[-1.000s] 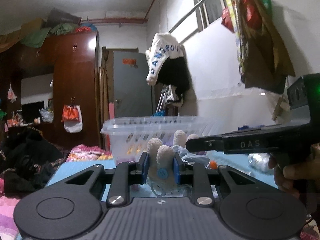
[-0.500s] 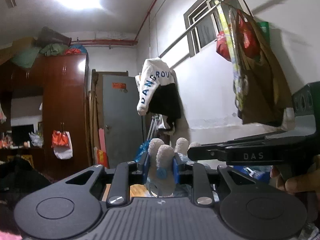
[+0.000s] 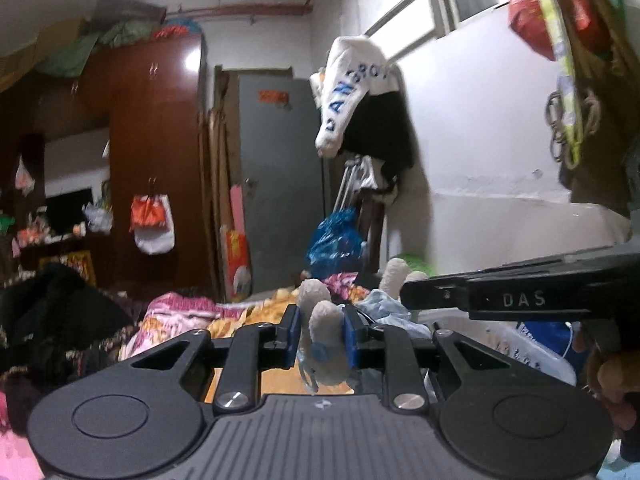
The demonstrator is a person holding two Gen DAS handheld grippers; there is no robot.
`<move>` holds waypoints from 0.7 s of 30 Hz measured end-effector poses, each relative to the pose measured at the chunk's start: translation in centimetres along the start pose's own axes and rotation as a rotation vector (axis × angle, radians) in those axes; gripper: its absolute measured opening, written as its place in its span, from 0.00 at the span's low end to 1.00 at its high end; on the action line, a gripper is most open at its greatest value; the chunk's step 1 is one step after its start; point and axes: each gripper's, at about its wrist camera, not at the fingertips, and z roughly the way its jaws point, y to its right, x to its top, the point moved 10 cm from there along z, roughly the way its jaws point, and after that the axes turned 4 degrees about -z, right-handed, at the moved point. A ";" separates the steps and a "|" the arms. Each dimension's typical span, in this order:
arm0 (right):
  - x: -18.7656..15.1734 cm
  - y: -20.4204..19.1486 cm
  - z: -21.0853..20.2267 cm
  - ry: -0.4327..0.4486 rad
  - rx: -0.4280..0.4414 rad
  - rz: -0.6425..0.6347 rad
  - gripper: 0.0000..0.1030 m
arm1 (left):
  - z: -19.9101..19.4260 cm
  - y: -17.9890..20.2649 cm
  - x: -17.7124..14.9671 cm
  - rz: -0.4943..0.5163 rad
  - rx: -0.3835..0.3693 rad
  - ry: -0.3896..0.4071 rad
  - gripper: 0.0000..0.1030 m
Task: Organize objects
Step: 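Carry the plush toy into the white basket and release it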
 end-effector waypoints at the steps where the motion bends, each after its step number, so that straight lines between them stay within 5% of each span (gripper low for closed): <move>1: -0.1 0.0 0.1 -0.003 0.000 0.000 0.13 | 0.1 -0.3 -0.1 -0.007 0.012 -0.006 0.25; 4: -0.7 -0.9 0.3 -0.028 0.000 -0.028 0.13 | 0.3 -1.5 -0.3 -0.011 0.077 -0.013 0.27; 7: -1.1 -1.1 0.2 -0.054 -0.028 -0.059 0.27 | -0.1 -1.5 -0.5 0.024 0.101 -0.014 0.60; 8: -0.7 -0.7 -0.4 -0.034 -0.037 -0.057 0.47 | -0.7 -1.4 -0.5 0.033 0.105 0.005 0.69; 12: -0.7 -0.2 -3.8 0.022 -0.083 -0.077 0.92 | -4.1 -0.8 -0.6 0.026 0.062 0.081 0.80; 16: -2.1 0.3 -7.9 0.069 -0.072 -0.071 1.00 | -7.4 0.1 -2.4 0.033 0.041 0.077 0.82; 21: -8.0 1.1 -11.8 0.063 -0.037 0.008 1.00 | -10.1 1.2 -7.0 0.064 0.029 0.035 0.83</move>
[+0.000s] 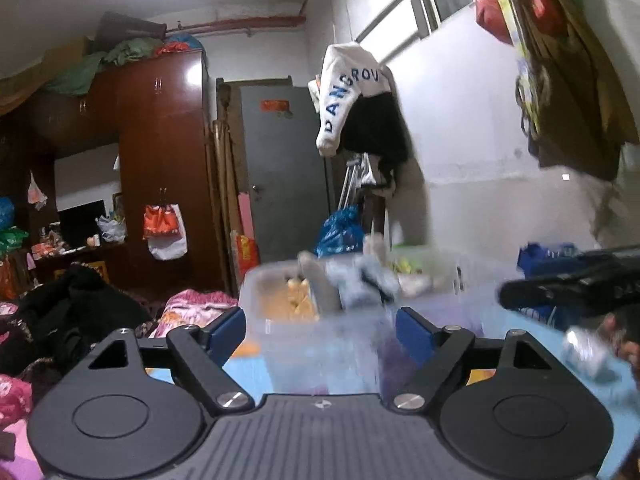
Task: Organize objects
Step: 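Carry the plush toy into the white basket and release it, then grasp the small purple box with the left tool while the right tool grasps the wrapped white roll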
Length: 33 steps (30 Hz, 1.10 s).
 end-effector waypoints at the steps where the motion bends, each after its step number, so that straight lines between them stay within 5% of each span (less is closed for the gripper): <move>1: -1.7 0.2 -0.7 -0.010 -0.016 0.006 1.00 | -0.4 -0.1 -0.9 -0.006 0.003 -0.007 0.83; 4: -4.7 1.0 -2.7 -0.022 -0.042 0.014 1.00 | -0.5 -1.0 -3.2 -0.053 0.006 -0.046 0.83; 11: -5.4 5.4 -7.8 0.049 -0.214 0.024 1.00 | 2.1 -2.5 -5.0 -0.078 0.052 -0.117 0.82; 22: -8.6 8.4 -6.5 -0.075 -0.348 0.009 0.99 | 4.1 -3.5 -6.6 -0.111 0.077 -0.175 0.82; 27: -9.7 9.4 -5.6 -0.109 -0.349 0.011 0.80 | 5.2 -2.9 -6.9 -0.074 0.100 -0.216 0.82; 33: -10.3 9.7 -5.0 -0.130 -0.331 0.015 0.69 | 6.4 -3.0 -7.3 -0.070 0.133 -0.264 0.79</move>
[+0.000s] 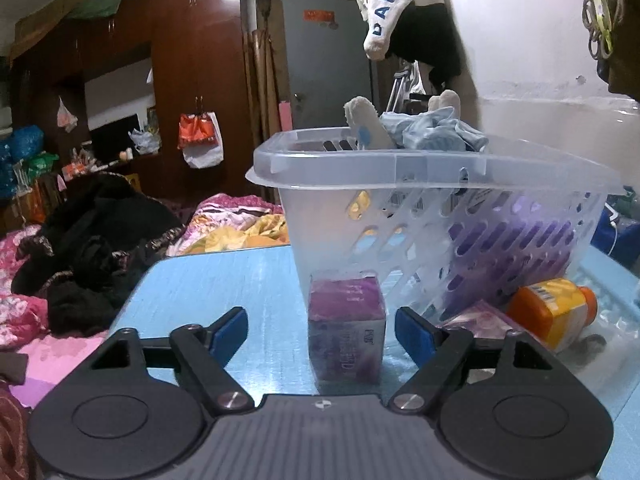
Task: Organize objects
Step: 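Grasp the small purple box with the left tool while the right tool grasps the wrapped white roll, then lift both items over the white basket and release them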
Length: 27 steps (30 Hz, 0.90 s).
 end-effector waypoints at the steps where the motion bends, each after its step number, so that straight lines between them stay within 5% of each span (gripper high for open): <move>1: 0.0 0.0 0.0 0.001 0.002 0.001 0.68 | 0.1 0.0 0.0 -0.004 -0.001 -0.006 0.77; 4: 0.0 0.2 0.0 0.002 -0.005 0.008 0.60 | 0.6 -0.1 -0.2 -0.024 -0.008 -0.038 0.50; 6: -0.1 0.3 0.1 -0.002 -0.002 0.015 0.48 | 0.8 -0.3 -0.3 -0.047 -0.008 -0.054 0.49; 27: 2.0 -0.8 -2.9 0.139 0.078 -0.005 0.47 | -6.7 -0.2 0.6 -0.082 -0.081 0.155 0.49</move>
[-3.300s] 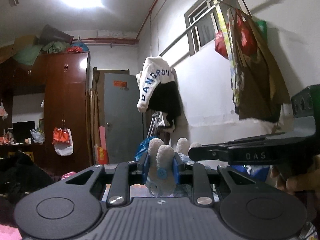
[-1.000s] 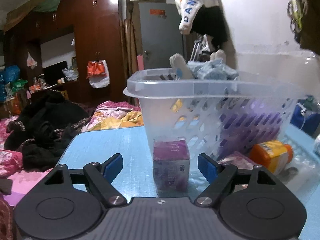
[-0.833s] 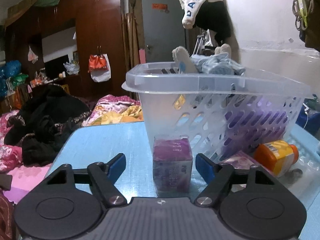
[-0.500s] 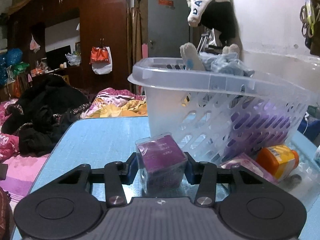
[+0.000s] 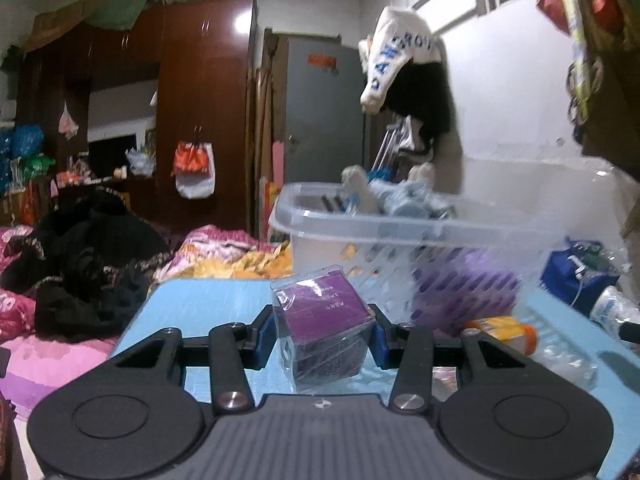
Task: Organize objects
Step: 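Lift both items over the white basket and release them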
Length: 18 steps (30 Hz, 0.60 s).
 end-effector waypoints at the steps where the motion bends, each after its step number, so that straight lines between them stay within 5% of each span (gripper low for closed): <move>1: 0.3 -0.1 -0.3 0.013 0.002 0.000 0.47 | -0.4 0.1 0.3 0.002 -0.005 0.014 0.49; 9: 6.0 -1.5 -1.3 0.082 0.062 0.001 0.47 | -1.5 3.7 7.1 0.034 -0.092 0.084 0.49; 18: 15.4 -4.6 4.9 0.062 0.113 -0.067 0.47 | 4.7 4.2 12.7 0.054 -0.007 0.005 0.49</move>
